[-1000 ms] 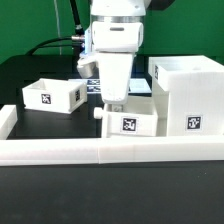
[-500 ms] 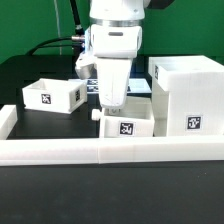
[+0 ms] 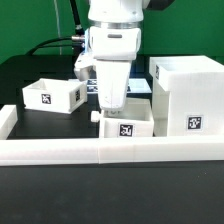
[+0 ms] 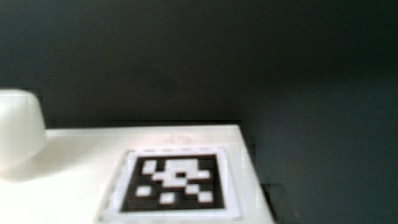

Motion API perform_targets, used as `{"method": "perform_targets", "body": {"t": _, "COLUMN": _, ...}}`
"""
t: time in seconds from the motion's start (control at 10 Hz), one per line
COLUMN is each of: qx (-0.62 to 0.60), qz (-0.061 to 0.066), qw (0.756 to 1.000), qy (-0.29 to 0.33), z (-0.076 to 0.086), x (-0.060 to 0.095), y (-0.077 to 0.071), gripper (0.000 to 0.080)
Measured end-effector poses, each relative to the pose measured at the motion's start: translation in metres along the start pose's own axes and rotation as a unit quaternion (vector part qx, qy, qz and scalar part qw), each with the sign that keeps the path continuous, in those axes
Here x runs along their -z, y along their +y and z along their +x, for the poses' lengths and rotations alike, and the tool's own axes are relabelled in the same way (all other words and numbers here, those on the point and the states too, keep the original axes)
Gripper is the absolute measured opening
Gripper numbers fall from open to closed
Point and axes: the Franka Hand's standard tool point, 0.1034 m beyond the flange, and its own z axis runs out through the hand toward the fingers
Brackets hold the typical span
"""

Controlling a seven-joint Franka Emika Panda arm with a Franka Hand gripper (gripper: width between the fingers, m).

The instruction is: Assemble drawer

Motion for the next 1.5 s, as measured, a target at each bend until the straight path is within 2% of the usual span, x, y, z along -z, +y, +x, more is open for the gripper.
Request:
{"method": "perform_targets", "body": {"t": 0.4, "qx": -0.007, "qz": 0.0, "qw": 0.999, "qy": 0.049, "z": -0.023, "x": 0.0, "y": 0.001, "gripper": 0.0042}}
{"method": "perform_targets", "body": {"t": 0.6, "qx": -0.005, "qz": 0.0, "qw": 0.999, "qy": 0.048, "z": -0.022, "x": 0.0, "y": 0.001, "gripper": 0.0042}}
{"method": "perform_targets", "body": {"t": 0.8, "qx": 0.016, "qz": -0.001, "qw": 0.999, "qy": 0.044, "z": -0.013, "x": 0.0, "y": 0.002, "gripper": 0.0042}}
{"method": "perform_targets", "body": {"t": 0.9, "qx": 0.032, "qz": -0.005, "qw": 0.999, "qy": 0.038, "z": -0.01, "x": 0.001, "y": 0.003, "gripper": 0.0042}}
{"method": "perform_targets", "body": {"t": 1.1, "qx": 0.041, "qz": -0.022, "qw": 0.998, "qy": 0.034, "z": -0.01, "x": 0.002, "y": 0.007, "gripper": 0.0042}}
{"method": "perform_targets", "body": {"t": 1.2, "qx": 0.04, "qz": -0.025, "qw": 0.998, "qy": 0.035, "z": -0.01, "x": 0.002, "y": 0.007, "gripper": 0.0042}}
{"method": "perform_targets", "body": {"t": 1.3, "qx": 0.039, "qz": -0.035, "qw": 0.998, "qy": 0.035, "z": -0.01, "x": 0.001, "y": 0.008, "gripper": 0.0042}}
{"method": "perform_targets", "body": {"t": 1.5, "qx": 0.043, "qz": -0.033, "qw": 0.998, "qy": 0.035, "z": -0.007, "x": 0.001, "y": 0.008, "gripper": 0.0042}}
